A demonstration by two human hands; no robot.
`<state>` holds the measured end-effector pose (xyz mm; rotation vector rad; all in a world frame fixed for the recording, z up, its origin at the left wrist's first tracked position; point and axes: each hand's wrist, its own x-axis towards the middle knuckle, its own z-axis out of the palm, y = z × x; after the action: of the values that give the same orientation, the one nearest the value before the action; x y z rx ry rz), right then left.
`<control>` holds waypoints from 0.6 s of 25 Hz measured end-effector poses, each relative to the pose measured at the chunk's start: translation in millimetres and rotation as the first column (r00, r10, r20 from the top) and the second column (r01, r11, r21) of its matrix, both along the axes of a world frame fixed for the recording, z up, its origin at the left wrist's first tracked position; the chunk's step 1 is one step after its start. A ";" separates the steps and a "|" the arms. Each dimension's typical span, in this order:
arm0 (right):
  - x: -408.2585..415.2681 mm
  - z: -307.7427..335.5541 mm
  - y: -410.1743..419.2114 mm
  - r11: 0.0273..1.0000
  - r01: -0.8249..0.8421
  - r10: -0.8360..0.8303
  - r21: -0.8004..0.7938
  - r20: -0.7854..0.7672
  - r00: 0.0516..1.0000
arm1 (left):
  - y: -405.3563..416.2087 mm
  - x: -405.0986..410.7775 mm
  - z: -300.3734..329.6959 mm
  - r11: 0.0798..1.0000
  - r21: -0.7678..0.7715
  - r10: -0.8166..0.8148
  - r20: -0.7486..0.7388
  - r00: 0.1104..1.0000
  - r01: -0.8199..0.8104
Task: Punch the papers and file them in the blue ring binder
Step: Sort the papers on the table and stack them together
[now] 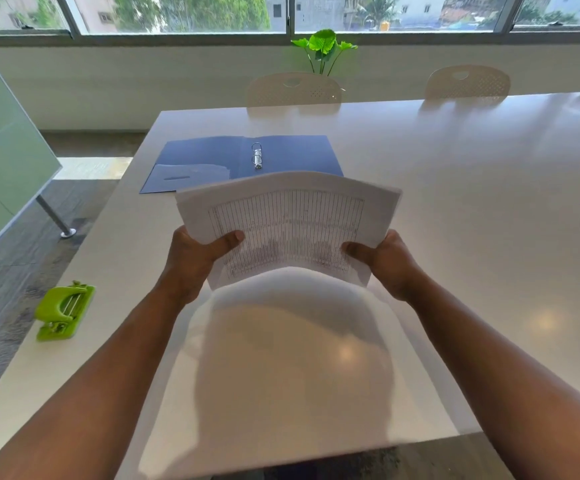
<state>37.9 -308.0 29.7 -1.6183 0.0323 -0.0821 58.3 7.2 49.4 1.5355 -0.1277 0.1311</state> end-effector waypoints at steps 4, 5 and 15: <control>-1.8 -2.7 5.4 1.000 -0.012 0.012 0.006 -0.028 1.000 | -4.4 -0.4 -7.0 1.000 0.007 0.029 -0.024 0.999 -0.029; -2.6 -3.0 6.7 1.000 -0.010 0.011 0.009 -0.029 1.000 | -4.8 -0.9 -9.3 0.999 0.016 0.028 -0.036 0.999 -0.027; 1.8 -6.5 7.2 0.998 -0.012 0.015 0.069 -0.038 0.999 | -6.8 2.9 -20.9 0.998 0.048 0.039 -0.052 0.998 -0.037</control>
<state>39.7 -300.8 23.2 -1.5514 0.0534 -0.0389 61.2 0.4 28.5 1.5877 -0.0603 0.1186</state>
